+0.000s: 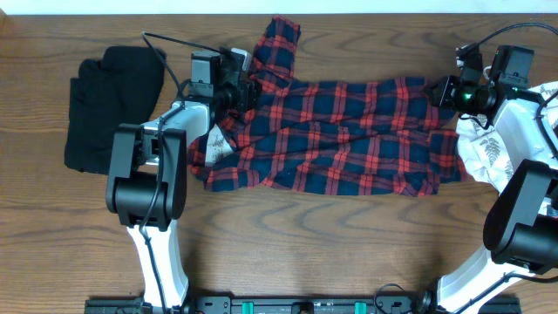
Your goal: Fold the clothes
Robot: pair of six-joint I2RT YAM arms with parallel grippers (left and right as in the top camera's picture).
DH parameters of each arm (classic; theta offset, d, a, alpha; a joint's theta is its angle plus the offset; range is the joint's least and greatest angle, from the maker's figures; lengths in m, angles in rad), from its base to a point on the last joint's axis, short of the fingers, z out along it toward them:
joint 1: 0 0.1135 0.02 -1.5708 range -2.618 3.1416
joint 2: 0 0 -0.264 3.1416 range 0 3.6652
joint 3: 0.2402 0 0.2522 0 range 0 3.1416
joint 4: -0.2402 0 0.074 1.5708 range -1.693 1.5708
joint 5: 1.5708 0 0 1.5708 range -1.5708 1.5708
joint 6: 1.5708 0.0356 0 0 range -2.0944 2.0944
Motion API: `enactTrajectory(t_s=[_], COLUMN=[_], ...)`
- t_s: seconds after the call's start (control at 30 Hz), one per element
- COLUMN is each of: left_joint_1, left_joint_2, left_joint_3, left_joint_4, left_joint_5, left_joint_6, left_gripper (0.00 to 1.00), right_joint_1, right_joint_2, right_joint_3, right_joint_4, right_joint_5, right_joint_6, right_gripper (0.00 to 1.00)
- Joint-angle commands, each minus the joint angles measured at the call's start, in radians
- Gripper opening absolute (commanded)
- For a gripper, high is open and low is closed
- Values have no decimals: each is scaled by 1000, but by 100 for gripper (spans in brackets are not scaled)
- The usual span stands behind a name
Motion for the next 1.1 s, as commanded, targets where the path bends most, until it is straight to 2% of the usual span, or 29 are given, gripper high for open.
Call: enactTrajectory(t_s=[0.0, 0.07, 0.1, 0.23, 0.43, 0.77, 1.07], left_joint_1=[1, 6, 8, 24, 45, 47, 47], left_joint_2=[43, 39, 34, -2, -94, -151, -175], left_joint_3=[4, 5, 5, 13, 13, 13, 13], left_joint_4=[0, 6, 10, 16, 8, -145, -231], left_joint_5=[-12, -11, -12, -12, -11, -1, -1], left_joint_6=[23, 21, 21, -3, -25, -59, -58], left_gripper=[39, 19, 14, 6, 6, 6, 12], right_joint_1=[-2, -2, -2, -2, -2, -2, -3], right_joint_2=[-19, -19, -19, -19, -19, -19, -19], right_joint_3=[-4, -4, -4, -4, -4, -4, -4], right_joint_4=[-6, -7, -8, -9, -10, -24, -29], right_joint_5=[-2, -2, -2, -1, -1, -1, -1], right_joint_6=[10, 10, 10, 10, 10, 10, 10], right_gripper=[3, 3, 3, 3, 3, 3, 4])
